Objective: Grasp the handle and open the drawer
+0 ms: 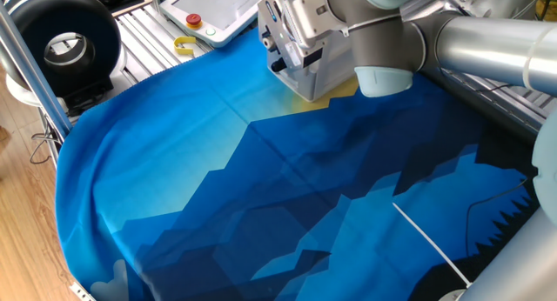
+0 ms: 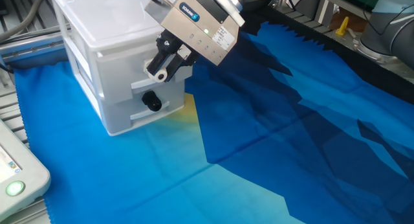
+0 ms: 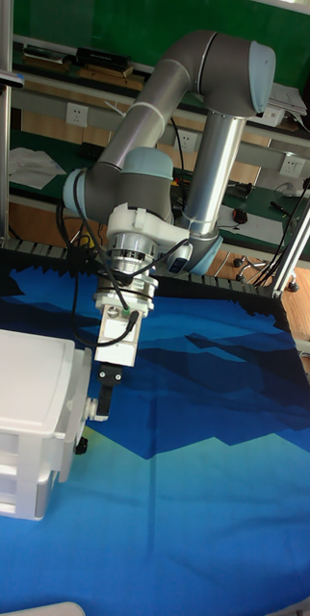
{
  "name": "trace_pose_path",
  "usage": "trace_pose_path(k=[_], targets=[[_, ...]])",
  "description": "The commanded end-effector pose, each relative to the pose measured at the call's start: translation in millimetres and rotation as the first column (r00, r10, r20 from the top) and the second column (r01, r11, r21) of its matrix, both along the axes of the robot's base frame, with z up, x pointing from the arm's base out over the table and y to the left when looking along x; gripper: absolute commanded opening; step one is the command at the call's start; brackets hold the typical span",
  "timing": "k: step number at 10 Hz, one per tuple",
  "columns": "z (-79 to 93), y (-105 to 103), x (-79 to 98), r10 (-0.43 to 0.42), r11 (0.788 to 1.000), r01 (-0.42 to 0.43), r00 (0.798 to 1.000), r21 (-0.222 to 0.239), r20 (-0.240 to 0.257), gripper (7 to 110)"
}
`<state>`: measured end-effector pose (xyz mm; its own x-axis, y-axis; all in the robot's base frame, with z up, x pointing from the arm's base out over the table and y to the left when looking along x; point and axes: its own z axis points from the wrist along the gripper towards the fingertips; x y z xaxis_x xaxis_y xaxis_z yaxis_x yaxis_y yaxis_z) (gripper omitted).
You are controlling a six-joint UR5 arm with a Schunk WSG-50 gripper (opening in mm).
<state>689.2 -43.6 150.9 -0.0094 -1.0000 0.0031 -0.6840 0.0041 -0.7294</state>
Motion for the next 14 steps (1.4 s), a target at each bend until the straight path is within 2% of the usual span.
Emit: trace_pose_path(k=[1, 2, 3, 4, 5, 7, 9, 11, 14], targets=[[1.6, 6, 0.9, 0.018, 0.999, -0.018, 1.000, 0.036, 0.001, 7], [0.5, 6, -0.2, 0.028, 0.999, -0.027, 1.000, 0.026, -0.005, 7], [0.1, -4, -0.4, 0.011, 1.000, -0.011, 1.000, -0.016, -0.007, 7], [-0.1, -6, -0.7, 0.003, 1.000, -0.003, 1.000, -0.020, -0.009, 7], [-1.2, -6, -1.8, -0.005, 1.000, 0.005, 1.000, -0.008, -0.014, 7], [-2.9, -6, -3.4, -0.005, 1.000, 0.004, 1.000, -0.012, -0.024, 7], [-6.8, -14, -7.7, -0.061, 0.998, 0.061, 0.997, -0.001, -0.046, 7], [-0.7, -29, -3.4, -0.122, 0.992, 0.122, 0.992, -0.022, -0.012, 7], [1.1, -26, -1.2, -0.117, 0.993, 0.117, 0.993, -0.008, -0.002, 7]])
